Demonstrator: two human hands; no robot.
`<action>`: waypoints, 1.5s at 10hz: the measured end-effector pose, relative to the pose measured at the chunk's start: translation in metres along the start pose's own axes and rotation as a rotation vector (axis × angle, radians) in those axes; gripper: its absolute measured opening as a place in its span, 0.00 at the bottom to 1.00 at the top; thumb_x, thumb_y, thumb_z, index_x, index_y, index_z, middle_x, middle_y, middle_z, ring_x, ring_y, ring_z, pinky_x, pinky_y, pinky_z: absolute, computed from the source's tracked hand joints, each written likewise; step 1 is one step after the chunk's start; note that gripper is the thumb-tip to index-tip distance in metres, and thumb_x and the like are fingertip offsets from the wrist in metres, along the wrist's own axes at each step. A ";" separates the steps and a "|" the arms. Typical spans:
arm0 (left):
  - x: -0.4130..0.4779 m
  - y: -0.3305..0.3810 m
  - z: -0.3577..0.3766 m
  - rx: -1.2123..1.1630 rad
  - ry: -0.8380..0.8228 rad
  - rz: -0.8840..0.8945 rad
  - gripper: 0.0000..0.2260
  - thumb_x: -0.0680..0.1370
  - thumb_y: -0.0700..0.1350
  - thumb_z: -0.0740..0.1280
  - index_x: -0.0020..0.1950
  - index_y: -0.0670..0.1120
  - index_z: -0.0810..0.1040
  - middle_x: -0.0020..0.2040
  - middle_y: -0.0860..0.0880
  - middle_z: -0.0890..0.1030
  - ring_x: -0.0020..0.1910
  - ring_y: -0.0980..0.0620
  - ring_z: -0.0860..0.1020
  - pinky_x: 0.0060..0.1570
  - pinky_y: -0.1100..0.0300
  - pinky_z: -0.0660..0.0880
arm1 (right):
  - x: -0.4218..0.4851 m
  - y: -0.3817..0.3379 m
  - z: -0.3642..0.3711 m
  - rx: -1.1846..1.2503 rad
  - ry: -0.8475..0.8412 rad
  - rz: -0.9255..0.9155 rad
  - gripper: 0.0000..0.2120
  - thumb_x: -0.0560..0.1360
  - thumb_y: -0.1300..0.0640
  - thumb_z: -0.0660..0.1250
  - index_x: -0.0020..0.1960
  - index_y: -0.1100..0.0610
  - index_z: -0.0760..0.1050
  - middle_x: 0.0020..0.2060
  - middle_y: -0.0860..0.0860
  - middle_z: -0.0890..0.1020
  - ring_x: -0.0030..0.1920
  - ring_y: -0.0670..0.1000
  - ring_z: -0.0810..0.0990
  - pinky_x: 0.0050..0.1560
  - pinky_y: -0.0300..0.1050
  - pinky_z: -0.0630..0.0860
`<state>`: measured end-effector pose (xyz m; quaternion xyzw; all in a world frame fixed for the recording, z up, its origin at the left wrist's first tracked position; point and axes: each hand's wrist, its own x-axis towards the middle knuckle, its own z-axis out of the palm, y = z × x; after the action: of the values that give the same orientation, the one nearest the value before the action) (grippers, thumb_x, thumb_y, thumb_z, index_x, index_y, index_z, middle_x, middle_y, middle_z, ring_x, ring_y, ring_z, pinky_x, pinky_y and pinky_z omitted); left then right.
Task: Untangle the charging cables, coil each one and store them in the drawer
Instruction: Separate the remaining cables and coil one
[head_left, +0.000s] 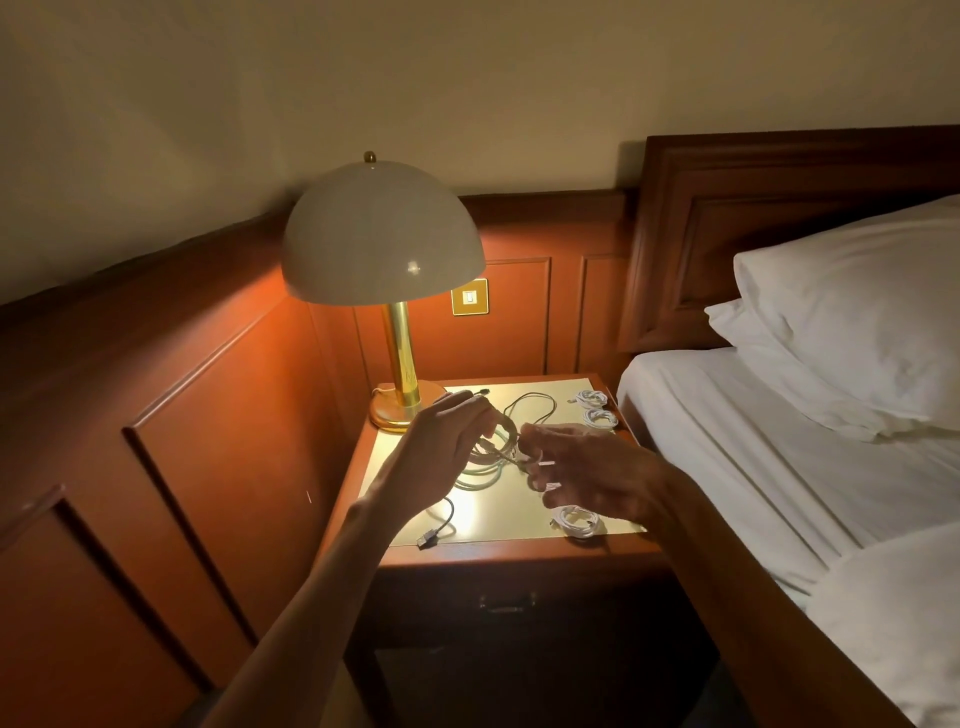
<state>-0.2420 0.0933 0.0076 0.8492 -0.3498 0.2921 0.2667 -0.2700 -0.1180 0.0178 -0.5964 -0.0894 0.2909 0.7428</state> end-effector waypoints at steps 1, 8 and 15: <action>0.001 -0.001 0.005 0.031 -0.029 0.027 0.09 0.81 0.45 0.62 0.52 0.43 0.81 0.45 0.51 0.81 0.41 0.63 0.73 0.44 0.76 0.68 | -0.005 -0.008 -0.009 -0.229 -0.051 -0.081 0.11 0.79 0.52 0.65 0.50 0.60 0.78 0.42 0.55 0.80 0.39 0.50 0.79 0.37 0.42 0.78; -0.010 0.032 0.026 -0.704 0.214 -0.690 0.09 0.84 0.47 0.58 0.49 0.55 0.76 0.45 0.57 0.79 0.45 0.57 0.78 0.49 0.61 0.75 | 0.024 0.042 0.025 -0.334 0.774 -0.715 0.06 0.73 0.64 0.75 0.49 0.58 0.84 0.39 0.44 0.87 0.43 0.45 0.86 0.40 0.31 0.78; -0.013 0.000 0.048 -0.264 0.311 -0.360 0.13 0.83 0.47 0.60 0.49 0.43 0.82 0.45 0.52 0.84 0.43 0.58 0.82 0.43 0.70 0.77 | 0.033 0.035 0.038 0.499 0.511 -0.054 0.14 0.80 0.65 0.65 0.64 0.59 0.76 0.49 0.55 0.85 0.59 0.56 0.79 0.52 0.52 0.80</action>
<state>-0.2347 0.0672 -0.0339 0.8005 -0.1832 0.3190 0.4732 -0.2724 -0.0646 -0.0119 -0.4476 0.1574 0.1254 0.8713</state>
